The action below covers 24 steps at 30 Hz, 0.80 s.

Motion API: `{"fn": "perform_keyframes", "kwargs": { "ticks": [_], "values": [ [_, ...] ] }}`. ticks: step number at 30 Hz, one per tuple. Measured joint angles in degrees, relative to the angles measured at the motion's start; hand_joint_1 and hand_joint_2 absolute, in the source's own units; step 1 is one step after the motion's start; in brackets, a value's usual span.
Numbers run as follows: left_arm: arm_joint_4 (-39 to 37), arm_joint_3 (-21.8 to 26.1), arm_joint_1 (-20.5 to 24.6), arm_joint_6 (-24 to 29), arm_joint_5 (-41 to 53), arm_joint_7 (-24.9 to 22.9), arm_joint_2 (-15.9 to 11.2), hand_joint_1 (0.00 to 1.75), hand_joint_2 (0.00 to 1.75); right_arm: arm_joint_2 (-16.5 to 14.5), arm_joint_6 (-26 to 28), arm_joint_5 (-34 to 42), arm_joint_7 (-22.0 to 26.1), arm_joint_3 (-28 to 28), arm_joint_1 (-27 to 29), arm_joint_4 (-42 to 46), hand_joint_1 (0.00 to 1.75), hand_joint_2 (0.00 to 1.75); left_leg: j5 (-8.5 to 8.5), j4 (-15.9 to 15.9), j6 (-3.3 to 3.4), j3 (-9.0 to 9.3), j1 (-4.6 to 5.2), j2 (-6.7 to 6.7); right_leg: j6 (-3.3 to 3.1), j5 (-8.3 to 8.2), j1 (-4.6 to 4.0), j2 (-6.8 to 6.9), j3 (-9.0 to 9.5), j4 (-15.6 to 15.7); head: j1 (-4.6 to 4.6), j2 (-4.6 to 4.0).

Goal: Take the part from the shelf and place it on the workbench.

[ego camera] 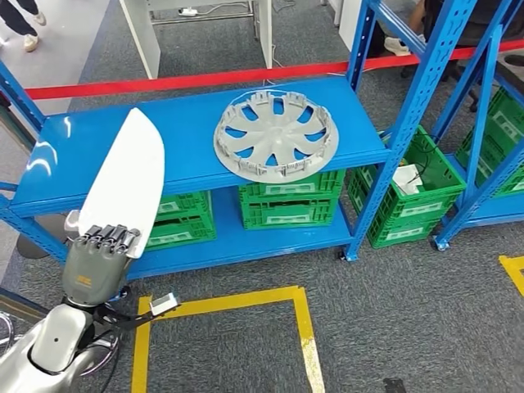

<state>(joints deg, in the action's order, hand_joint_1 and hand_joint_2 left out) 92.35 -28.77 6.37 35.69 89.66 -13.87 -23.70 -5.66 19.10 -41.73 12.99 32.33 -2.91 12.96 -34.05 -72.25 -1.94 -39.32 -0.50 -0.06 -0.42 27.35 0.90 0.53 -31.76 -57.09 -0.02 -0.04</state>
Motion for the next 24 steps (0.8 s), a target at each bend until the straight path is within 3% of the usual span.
{"fn": "perform_keyframes", "kwargs": {
  "ticks": [1, 2, 4, 6, 7, 9, 10, 11, 12, 14, 15, 16, 17, 19, 21, 22, 24],
  "values": [
    [-0.1, -0.2, 0.0, 0.0, 0.0, 0.0, 0.1, 1.75, 1.75, -0.2, -0.2, -0.2, 0.3, 0.0, -0.2, 0.0, 0.0, 0.0, 0.13, -1.5, -0.08, 0.49, -0.05, 0.0, 0.06, -0.72, -0.02, 0.02, -1.06, -0.2, -0.02, 0.0],
    [-0.3, -0.4, 0.0, 0.0, 0.0, 0.0, 0.1, 1.75, 1.75, -0.3, -0.4, -0.4, 0.4, 0.0, -0.3, 0.0, 0.0, 0.0, 1.32, -1.1, -0.07, 1.86, -0.08, 0.0, 0.17, -1.37, -0.03, 0.05, -2.1, -0.3, -0.01, 0.0],
    [-0.4, -0.7, 0.1, 0.0, 0.0, 0.1, 0.2, 1.75, 1.75, -0.5, -0.4, -0.8, 0.5, 0.0, -0.6, 0.0, 0.0, 0.0, 3.88, 5.4, 0.24, 7.04, -0.09, 0.0, 0.5, -2.44, -0.04, 0.1, -3.74, -0.7, -0.01, 0.0],
    [-0.5, -0.8, 0.3, 0.0, 0.0, 0.2, 0.3, 1.75, 1.75, -0.5, -0.1, -1.0, 0.2, 0.0, -0.8, 0.0, 0.0, 0.0, 3.76, 13.3, 0.81, 12.08, 0.12, -0.03, 1.03, -3.56, -0.17, 0.11, -4.69, -0.9, 0.04, 0.0],
    [-0.5, -0.8, 0.4, 0.0, 0.0, 0.2, 0.3, 1.75, 1.75, -0.5, 0.1, -1.0, 0.0, 0.0, -0.9, 0.0, 0.0, 0.0, 3.26, 15.5, 1.11, 13.2, 0.28, -0.05, 1.32, -4.18, -0.19, 0.13, -4.93, -0.8, 0.03, 0.0],
    [-0.5, -0.8, 0.4, 0.1, 0.0, 0.2, 0.3, 1.75, 1.75, -0.5, 0.6, -1.0, -0.4, 0.0, -0.8, 0.0, 0.0, 0.0, 3.73, 16.5, 1.85, 12.9, 0.43, -0.01, 1.97, -5.3, -0.13, 0.17, -5.21, -0.4, 0.04, 0.0],
    [-0.5, -0.8, 0.4, 0.1, 0.0, 0.2, 0.3, 1.75, 1.75, -0.5, 0.7, -0.9, -0.6, 0.0, -0.7, 0.0, 0.0, 0.0, 4.39, 16.6, 2.35, 12.33, 0.38, 0.1, 2.28, -4.85, -0.05, 0.09, -5.51, -0.6, 0.04, 0.0],
    [-0.6, -0.8, 0.4, 0.1, 0.0, 0.2, 0.3, 1.75, 1.75, -0.5, 0.8, -0.9, -0.7, 0.0, -0.7, 0.0, 0.0, 0.0, 5.13, 16.7, 2.87, 11.65, 0.3, 0.21, 2.54, -3.31, -0.02, -0.04, -6.11, -1.6, 0.16, 0.0],
    [-0.6, -0.8, 0.4, 0.1, 0.0, 0.2, 0.3, 1.75, 1.75, -0.4, 0.9, -0.9, -0.8, 0.0, -0.6, 0.0, 0.0, 0.0, 5.94, 16.8, 3.29, 10.81, 0.2, 0.33, 2.74, -0.66, -0.01, -0.19, -6.97, -3.8, 0.26, 0.0],
    [-0.7, -0.9, 0.4, 0.1, 0.0, 0.2, 0.4, 1.75, 1.75, -0.4, 0.9, -0.9, -0.9, 0.0, -0.6, 0.0, 0.0, 0.0, 7.51, 16.7, 3.71, 8.8, 0.35, 0.4, 2.96, 5.36, -0.03, -0.34, -8.87, -10.9, 0.5, 0.0],
    [-0.7, -0.9, 0.4, 0.1, 0.0, 0.2, 0.5, 1.75, 1.75, -0.4, 0.9, -0.9, -0.9, 0.0, -0.6, 0.0, 0.0, 0.0, 8.34, 16.7, 3.73, 7.67, 0.45, 0.4, 3.02, 6.91, -0.05, -0.35, -9.35, -14.4, 0.52, 0.0],
    [-0.8, -0.9, 0.3, 0.1, 0.0, 0.2, 0.5, 1.75, 1.75, -0.4, 1.0, -0.9, -1.0, 0.0, -0.6, 0.0, 0.0, 0.0, 9.17, 16.6, 3.69, 6.5, 0.53, 0.39, 3.04, 6.86, -0.07, -0.36, -9.15, -16.7, 0.52, 0.0],
    [-0.9, -0.9, 0.2, 0.1, 0.0, 0.2, 0.5, 1.75, 1.75, -0.4, 1.1, -0.9, -1.0, 0.0, -0.6, 0.0, 0.0, 0.0, 9.94, 16.4, 3.6, 5.36, 0.59, 0.39, 3.0, 5.53, -0.1, -0.37, -8.05, -17.1, 0.52, 0.0],
    [-1.0, -0.9, 0.1, 0.1, 0.0, 0.2, 0.5, 1.75, 1.75, -0.2, 1.3, -0.8, -1.3, 0.1, -0.6, 0.0, 0.0, 0.0, 11.24, 15.8, 3.27, 3.37, 0.61, 0.38, 2.77, 2.4, -0.14, -0.4, -3.0, -12.5, 0.52, 0.0],
    [-1.0, -0.7, 0.0, 0.1, 0.0, 0.2, 0.6, 1.75, 1.75, -0.1, 1.5, -0.8, -1.6, 0.1, -0.7, 0.0, 0.0, 0.0, 12.19, 15.1, 2.8, 2.01, 0.78, 0.41, 2.5, 3.17, -0.24, -0.5, 3.62, -3.8, 0.52, 0.0],
    [-1.0, -0.6, -0.1, 0.1, 0.0, 0.3, 0.6, 1.75, 1.75, 0.0, 1.5, -0.7, -1.8, 0.2, -0.7, 0.1, 0.0, 0.0, 12.72, 14.9, 2.55, 1.66, 0.82, 0.44, 2.36, 4.23, -0.32, -0.58, 5.56, -0.7, 0.5, 0.0],
    [-1.0, -0.5, -0.2, 0.1, 0.0, 0.5, 0.6, 1.75, 1.75, 0.2, 1.6, -0.5, -1.9, 0.5, -0.5, 0.1, 0.0, 0.0, 13.86, 14.9, 1.98, 1.28, 0.79, 0.46, 1.87, 4.98, -0.45, -0.57, 6.18, 1.5, 0.49, -0.01]
  ]
}}
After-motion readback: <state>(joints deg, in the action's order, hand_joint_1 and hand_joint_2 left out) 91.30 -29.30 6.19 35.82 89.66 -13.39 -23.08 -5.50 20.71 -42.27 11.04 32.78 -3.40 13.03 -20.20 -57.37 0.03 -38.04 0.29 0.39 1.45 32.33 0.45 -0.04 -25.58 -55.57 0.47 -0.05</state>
